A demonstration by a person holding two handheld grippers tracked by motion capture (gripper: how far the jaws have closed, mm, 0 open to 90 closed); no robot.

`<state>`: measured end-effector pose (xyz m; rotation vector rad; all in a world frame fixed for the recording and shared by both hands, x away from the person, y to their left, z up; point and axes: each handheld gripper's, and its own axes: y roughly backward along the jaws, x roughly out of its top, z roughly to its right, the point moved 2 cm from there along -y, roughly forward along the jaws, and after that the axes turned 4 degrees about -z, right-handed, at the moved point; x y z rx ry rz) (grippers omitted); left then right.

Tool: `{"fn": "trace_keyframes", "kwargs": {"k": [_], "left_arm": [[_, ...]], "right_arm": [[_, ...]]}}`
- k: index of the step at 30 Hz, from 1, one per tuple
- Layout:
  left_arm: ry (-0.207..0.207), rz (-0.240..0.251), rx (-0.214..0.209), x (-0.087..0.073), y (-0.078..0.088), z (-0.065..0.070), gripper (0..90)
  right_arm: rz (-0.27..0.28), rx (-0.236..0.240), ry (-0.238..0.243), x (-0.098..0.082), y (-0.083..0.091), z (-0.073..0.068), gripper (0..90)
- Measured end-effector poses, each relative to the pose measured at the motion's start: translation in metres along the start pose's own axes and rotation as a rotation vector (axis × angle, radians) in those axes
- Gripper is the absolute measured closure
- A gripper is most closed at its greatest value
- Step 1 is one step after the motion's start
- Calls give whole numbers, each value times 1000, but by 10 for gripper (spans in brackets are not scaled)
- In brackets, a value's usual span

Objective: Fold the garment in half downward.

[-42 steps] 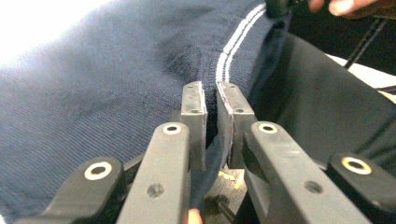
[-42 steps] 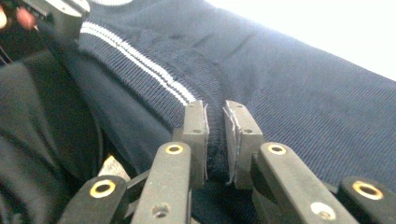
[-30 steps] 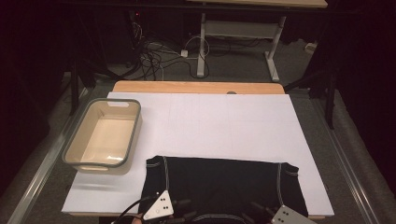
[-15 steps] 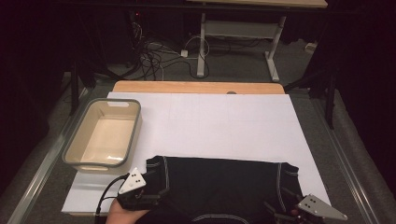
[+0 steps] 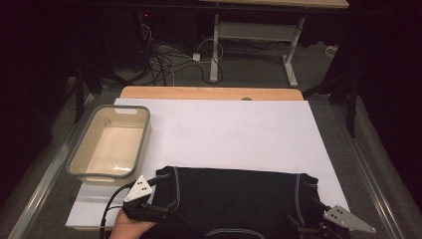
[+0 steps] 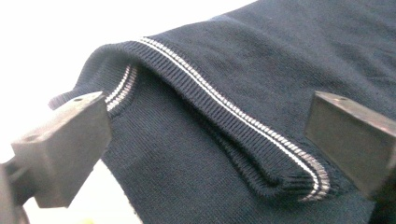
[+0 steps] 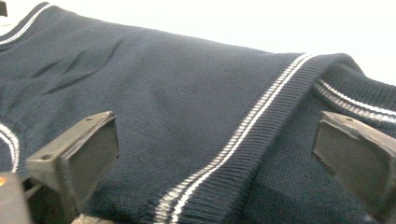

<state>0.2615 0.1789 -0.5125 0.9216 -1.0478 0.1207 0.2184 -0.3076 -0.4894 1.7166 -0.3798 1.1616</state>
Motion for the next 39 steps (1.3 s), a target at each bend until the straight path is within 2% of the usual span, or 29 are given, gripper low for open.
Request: {"fn": "trace_keyframes", "kwargs": {"k": [5,9,15,18,22,26,30,32,35,39], "left_arm": [[3,11,6,1,1,0,0],[2,22,-7,2,0,0,0],[-29,-1,-17,17,-15,0,0],[-52,-14,1,25,-21,-2,0],[-26,-19,0,23,-29,-7,0],[-14,12,-2,21,-26,-8,0],[-33,25,0,20,-25,-6,0],[-38,28,-4,20,-25,-6,3],[-47,30,-9,20,-25,-5,9],[-47,30,-11,20,-25,-5,17]], "right_arm": [[4,-5,-3,0,0,1,2],[10,5,-9,1,1,0,1],[22,-9,9,12,-2,1,2],[29,-33,12,21,-4,8,2],[24,-73,-15,33,-9,27,2],[-9,-106,-46,39,-20,46,4],[-59,-128,-71,43,-32,61,5],[-78,-133,-87,44,-37,66,7],[-112,-123,-136,47,-44,72,20],[-171,-130,-149,47,-52,77,25]]}}
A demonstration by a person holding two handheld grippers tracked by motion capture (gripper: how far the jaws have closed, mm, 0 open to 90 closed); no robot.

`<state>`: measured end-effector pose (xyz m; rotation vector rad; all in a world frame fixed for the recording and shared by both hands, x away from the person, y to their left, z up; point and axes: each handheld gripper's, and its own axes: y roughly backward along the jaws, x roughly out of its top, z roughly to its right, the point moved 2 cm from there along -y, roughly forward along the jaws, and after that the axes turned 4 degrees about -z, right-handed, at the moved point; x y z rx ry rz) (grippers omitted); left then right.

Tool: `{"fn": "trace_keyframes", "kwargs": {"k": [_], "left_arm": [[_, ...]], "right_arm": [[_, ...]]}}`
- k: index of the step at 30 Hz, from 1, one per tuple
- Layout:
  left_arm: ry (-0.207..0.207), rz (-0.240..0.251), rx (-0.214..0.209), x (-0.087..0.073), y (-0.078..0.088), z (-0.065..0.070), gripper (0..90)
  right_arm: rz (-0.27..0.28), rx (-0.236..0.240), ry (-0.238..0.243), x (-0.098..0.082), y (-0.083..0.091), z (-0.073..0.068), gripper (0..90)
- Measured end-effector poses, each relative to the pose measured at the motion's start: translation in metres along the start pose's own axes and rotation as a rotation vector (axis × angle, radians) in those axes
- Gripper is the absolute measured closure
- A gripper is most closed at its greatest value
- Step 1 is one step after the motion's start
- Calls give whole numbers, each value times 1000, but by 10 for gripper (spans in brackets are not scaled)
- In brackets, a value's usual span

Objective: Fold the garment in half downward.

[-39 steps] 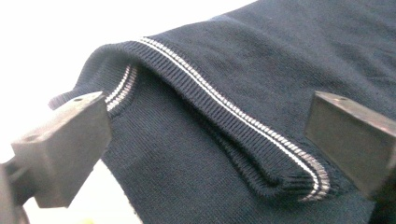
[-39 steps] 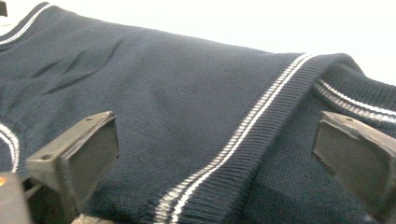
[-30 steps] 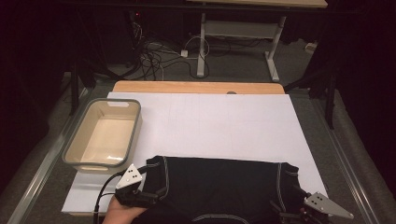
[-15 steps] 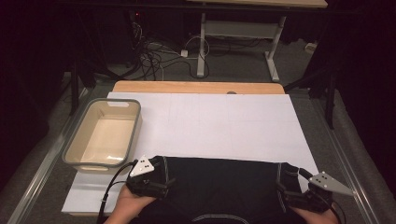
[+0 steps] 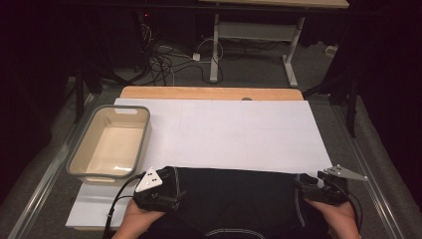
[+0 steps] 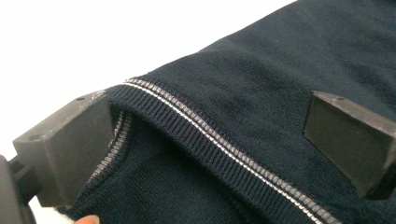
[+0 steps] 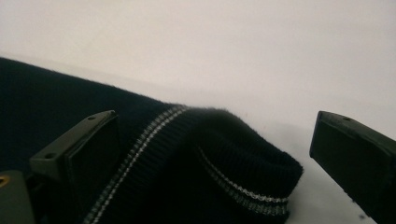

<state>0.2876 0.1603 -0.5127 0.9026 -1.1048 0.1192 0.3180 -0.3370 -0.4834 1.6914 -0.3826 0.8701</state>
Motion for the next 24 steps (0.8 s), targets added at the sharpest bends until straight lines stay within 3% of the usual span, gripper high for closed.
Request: {"fn": "trace_keyframes", "kwargs": {"k": [7,13,19,24], "left_arm": [[-8,-11,1,0,-1,1,32],[-7,-12,0,0,-1,1,32],[-6,-13,0,0,-1,0,33],[-6,-16,-1,0,-1,0,37]], "right_arm": [[-41,19,-28,-5,-7,3,77],[-61,-18,12,-5,-9,0,172],[-49,15,67,-7,-7,-5,440],[-53,104,81,-8,-7,-8,678]]}}
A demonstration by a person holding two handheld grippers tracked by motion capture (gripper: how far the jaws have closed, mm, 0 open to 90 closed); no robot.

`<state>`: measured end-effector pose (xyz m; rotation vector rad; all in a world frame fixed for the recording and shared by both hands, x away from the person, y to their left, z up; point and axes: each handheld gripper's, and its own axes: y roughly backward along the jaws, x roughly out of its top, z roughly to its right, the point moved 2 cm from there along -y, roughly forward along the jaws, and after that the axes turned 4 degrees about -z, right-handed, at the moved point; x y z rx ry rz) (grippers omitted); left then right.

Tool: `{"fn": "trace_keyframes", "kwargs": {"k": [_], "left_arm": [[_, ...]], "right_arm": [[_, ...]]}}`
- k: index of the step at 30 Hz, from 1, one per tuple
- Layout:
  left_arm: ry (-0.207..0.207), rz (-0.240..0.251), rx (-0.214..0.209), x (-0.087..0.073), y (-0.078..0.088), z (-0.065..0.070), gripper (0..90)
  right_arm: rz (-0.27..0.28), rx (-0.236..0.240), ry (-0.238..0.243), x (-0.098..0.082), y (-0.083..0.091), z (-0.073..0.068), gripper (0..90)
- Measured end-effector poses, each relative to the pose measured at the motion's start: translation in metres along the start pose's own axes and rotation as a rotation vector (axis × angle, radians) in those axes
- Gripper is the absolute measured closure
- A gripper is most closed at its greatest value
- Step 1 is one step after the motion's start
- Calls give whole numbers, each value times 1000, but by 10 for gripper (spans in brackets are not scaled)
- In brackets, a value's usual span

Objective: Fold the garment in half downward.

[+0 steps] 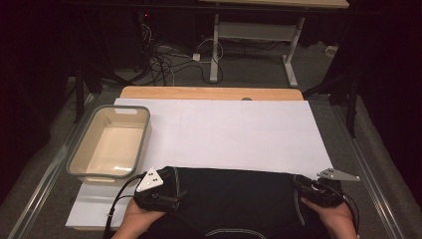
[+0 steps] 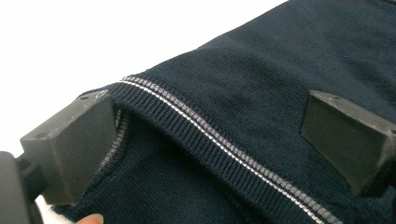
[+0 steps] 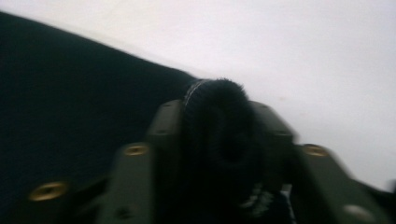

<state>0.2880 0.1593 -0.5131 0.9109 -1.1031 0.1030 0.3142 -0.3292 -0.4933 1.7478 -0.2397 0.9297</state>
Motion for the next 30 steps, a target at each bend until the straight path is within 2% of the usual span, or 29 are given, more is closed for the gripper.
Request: {"fn": "trace_keyframes", "kwargs": {"k": [5,7,11,15,17,19,22,24,26,27,28,30], "left_arm": [[2,3,2,0,0,0,37],[-1,8,4,0,1,0,37],[10,20,1,-1,2,0,37],[29,40,-3,-1,4,-2,36],[43,44,-6,-1,5,-3,36],[51,33,-6,0,3,-5,35],[32,-11,46,7,-4,-7,28],[32,-14,55,13,-9,-9,26],[77,-3,30,20,-15,-14,29],[111,-17,40,24,-20,-19,29],[126,-30,55,26,-24,-23,29],[149,-94,110,30,-32,-31,30]], "right_arm": [[9,9,19,0,1,-2,739],[27,0,6,-1,3,-2,754],[105,-41,-10,2,14,1,763],[149,-104,-7,13,32,17,766],[158,-117,-23,15,38,25,766],[143,-125,-21,11,37,29,764],[133,-97,-37,0,26,29,761],[128,-89,-43,-4,20,30,758],[123,-86,-41,-4,19,30,757],[123,-85,-42,-4,19,30,757],[116,-82,-39,-5,18,30,756],[110,-82,-38,-5,17,30,754]]}}
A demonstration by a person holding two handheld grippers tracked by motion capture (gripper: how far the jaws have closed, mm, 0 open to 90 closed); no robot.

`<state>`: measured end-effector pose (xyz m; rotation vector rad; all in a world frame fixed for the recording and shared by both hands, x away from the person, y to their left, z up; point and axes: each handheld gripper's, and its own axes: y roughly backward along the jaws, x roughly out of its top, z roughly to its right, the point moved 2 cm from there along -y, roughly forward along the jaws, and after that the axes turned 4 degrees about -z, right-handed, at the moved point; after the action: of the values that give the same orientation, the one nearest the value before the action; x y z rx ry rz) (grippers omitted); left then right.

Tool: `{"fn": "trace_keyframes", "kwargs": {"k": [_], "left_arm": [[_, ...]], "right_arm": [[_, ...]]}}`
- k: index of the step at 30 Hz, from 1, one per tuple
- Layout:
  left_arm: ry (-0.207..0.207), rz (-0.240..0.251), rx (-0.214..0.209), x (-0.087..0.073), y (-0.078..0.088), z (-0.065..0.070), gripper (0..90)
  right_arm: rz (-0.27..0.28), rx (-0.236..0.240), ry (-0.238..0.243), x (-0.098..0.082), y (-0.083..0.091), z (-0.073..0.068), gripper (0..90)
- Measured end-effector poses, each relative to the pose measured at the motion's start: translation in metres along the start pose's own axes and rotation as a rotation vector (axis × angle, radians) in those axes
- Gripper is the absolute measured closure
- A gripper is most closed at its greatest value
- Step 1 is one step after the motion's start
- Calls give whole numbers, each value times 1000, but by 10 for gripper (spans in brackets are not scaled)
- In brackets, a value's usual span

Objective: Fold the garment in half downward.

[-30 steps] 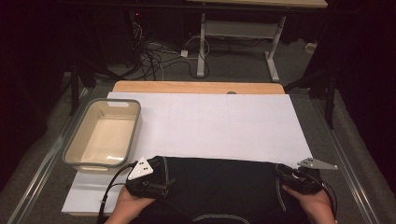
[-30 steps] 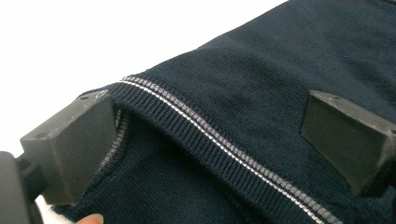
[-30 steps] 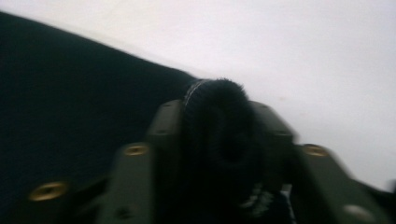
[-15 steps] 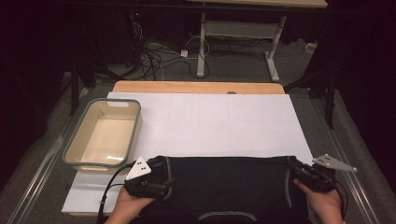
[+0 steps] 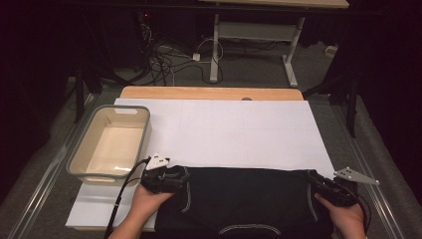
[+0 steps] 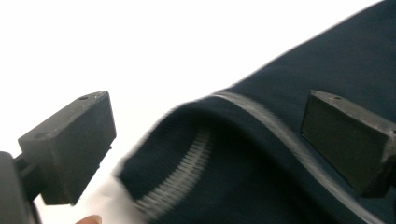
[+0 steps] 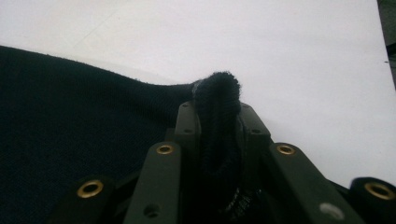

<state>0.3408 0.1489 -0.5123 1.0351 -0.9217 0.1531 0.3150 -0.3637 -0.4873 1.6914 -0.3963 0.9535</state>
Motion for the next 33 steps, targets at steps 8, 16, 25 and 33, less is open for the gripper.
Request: {"fn": "trace_keyframes", "kwargs": {"k": [8,16,25,33], "left_arm": [[72,-89,41,-1,-6,-5,217],[34,-76,-98,-4,-5,-4,640],[-47,-45,-68,-6,-1,5,737],[-66,65,-9,10,25,14,745]], "right_arm": [[-15,6,19,0,-2,-1,752],[-24,1,35,0,-4,-3,748],[-26,-15,56,-1,-4,-6,748],[42,-17,37,5,9,-9,753]]}}
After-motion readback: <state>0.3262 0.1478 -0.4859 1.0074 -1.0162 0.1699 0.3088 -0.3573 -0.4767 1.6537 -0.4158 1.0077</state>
